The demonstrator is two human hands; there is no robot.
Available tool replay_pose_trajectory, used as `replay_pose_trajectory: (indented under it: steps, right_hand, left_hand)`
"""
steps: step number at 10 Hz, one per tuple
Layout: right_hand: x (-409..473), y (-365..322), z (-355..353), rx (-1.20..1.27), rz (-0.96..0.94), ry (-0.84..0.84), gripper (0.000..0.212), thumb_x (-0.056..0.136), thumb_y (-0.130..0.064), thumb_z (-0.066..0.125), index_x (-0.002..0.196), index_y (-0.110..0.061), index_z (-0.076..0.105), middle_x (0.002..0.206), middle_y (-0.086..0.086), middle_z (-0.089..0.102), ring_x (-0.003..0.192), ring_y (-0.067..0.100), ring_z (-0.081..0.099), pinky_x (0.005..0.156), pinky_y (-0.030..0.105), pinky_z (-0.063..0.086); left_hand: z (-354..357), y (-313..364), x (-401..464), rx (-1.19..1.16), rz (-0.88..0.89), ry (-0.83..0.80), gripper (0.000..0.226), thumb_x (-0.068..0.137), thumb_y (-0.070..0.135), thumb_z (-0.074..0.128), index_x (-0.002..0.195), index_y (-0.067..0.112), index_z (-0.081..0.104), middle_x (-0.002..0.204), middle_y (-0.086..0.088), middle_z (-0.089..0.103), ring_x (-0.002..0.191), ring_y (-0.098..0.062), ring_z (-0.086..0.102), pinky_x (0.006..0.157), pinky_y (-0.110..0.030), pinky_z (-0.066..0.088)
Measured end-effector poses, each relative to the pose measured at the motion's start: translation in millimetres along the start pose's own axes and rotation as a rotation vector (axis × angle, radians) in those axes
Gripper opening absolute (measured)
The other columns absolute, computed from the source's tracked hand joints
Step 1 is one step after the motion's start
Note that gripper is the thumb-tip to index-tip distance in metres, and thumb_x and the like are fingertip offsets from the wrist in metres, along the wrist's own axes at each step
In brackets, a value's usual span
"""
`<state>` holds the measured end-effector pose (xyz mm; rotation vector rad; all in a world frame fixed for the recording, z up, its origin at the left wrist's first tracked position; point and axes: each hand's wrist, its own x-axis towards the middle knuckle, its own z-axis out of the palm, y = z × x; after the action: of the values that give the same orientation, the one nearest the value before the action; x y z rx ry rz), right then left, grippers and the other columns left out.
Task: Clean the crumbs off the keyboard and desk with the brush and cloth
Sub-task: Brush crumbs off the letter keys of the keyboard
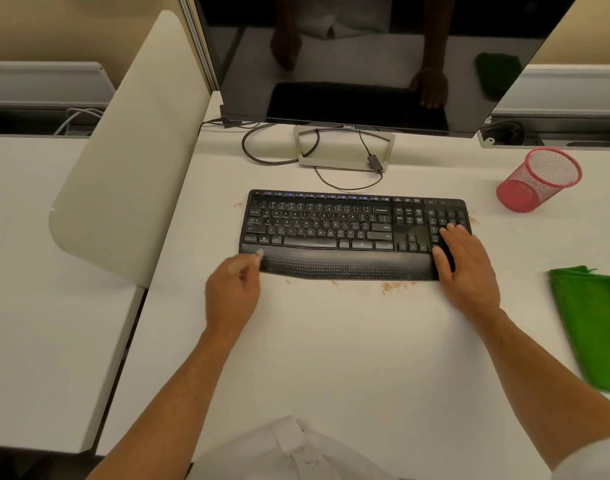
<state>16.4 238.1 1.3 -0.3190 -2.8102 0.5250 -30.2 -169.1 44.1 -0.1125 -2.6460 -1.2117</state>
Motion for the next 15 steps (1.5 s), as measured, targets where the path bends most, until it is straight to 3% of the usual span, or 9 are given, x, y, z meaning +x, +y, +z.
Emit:
replay_pose_trajectory:
  steps: [1,4,6,8,10,11,12,13,15]
  right_hand:
    - [-0.4,0.0,0.6,-0.005,-0.001,-0.005,0.056,0.102,-0.044,0.037,0.145,-0.009,0.049,0.152,0.012,0.047,0.144,0.027,0.036,0.121,0.043,0.026]
    - [-0.2,0.8,0.9,-0.003,-0.002,-0.002,0.057,0.102,-0.045,0.036,0.145,-0.01,0.049,0.152,0.011,0.047,0.145,0.026,0.036,0.122,0.043,0.026]
    - [0.0,0.0,0.7,-0.004,-0.006,0.005,0.055,0.103,-0.042,0.038,0.144,-0.009,0.05,0.151,0.012,0.047,0.144,0.026,0.036,0.122,0.041,0.024]
    - [0.6,0.4,0.9,-0.005,-0.004,-0.001,0.056,0.103,-0.044,0.037,0.145,-0.009,0.049,0.152,0.011,0.047,0.145,0.026,0.035,0.122,0.04,0.024]
    - [1.6,0.6,-0.4,-0.014,0.009,-0.011,0.056,0.103,-0.044,0.036,0.146,-0.01,0.048,0.153,0.01,0.045,0.145,0.026,0.034,0.122,0.041,0.024]
    - [1.1,0.7,0.1,-0.014,0.011,-0.017,0.056,0.103,-0.044,0.036,0.146,-0.011,0.048,0.153,0.01,0.045,0.146,0.025,0.034,0.123,0.042,0.024]
    - [0.6,1.4,0.6,-0.018,0.007,-0.014,0.056,0.103,-0.044,0.037,0.146,-0.01,0.048,0.153,0.01,0.045,0.145,0.026,0.035,0.122,0.042,0.024]
    - [0.5,1.1,0.3,-0.017,0.006,-0.014,0.055,0.103,-0.044,0.037,0.146,-0.01,0.048,0.153,0.011,0.045,0.145,0.026,0.035,0.122,0.041,0.024]
    - [0.4,-1.0,-0.1,-0.024,0.009,-0.019,0.056,0.103,-0.044,0.036,0.146,-0.01,0.048,0.153,0.011,0.045,0.145,0.026,0.035,0.122,0.041,0.023]
  left_hand:
    - [-9.9,-12.2,12.6,0.076,-0.05,0.082,0.019,0.098,0.017,0.058,0.099,0.008,0.075,0.09,-0.001,0.072,0.077,-0.015,0.064,0.07,-0.034,0.056]
    - [10.8,-5.8,10.1,0.134,0.031,-0.01,0.02,0.097,0.012,0.058,0.109,0.005,0.073,0.099,-0.007,0.072,0.085,-0.017,0.065,0.077,-0.023,0.05]
    - [32.5,19.0,-1.3,0.056,0.13,-0.078,0.019,0.092,0.003,0.064,0.109,0.003,0.072,0.104,-0.009,0.073,0.089,-0.021,0.068,0.081,-0.032,0.057]
    - [57.5,35.8,-5.9,0.116,0.23,-0.178,0.019,0.092,0.009,0.056,0.097,-0.001,0.072,0.083,-0.012,0.07,0.07,-0.029,0.065,0.061,-0.042,0.058]
    - [64.0,58.6,-8.8,-0.101,0.275,-0.363,0.02,0.094,0.012,0.061,0.105,0.006,0.076,0.094,-0.004,0.076,0.084,-0.016,0.069,0.078,-0.031,0.057]
    - [59.9,63.6,-7.3,-0.165,0.184,-0.341,0.019,0.097,0.018,0.062,0.097,0.009,0.078,0.084,0.0,0.075,0.076,-0.01,0.066,0.07,-0.03,0.055]
    - [48.9,50.6,0.5,-0.195,0.043,-0.153,0.016,0.096,0.016,0.063,0.1,0.011,0.078,0.084,0.004,0.073,0.074,-0.007,0.064,0.069,-0.027,0.055]
    - [40.7,34.4,3.6,-0.124,0.022,-0.082,0.018,0.098,0.015,0.061,0.104,0.009,0.076,0.092,0.002,0.073,0.082,-0.01,0.065,0.075,-0.029,0.057]
    - [43.8,20.2,-8.8,0.048,0.192,-0.107,0.019,0.095,0.008,0.062,0.111,0.006,0.072,0.095,-0.005,0.07,0.082,-0.014,0.063,0.074,-0.026,0.055]
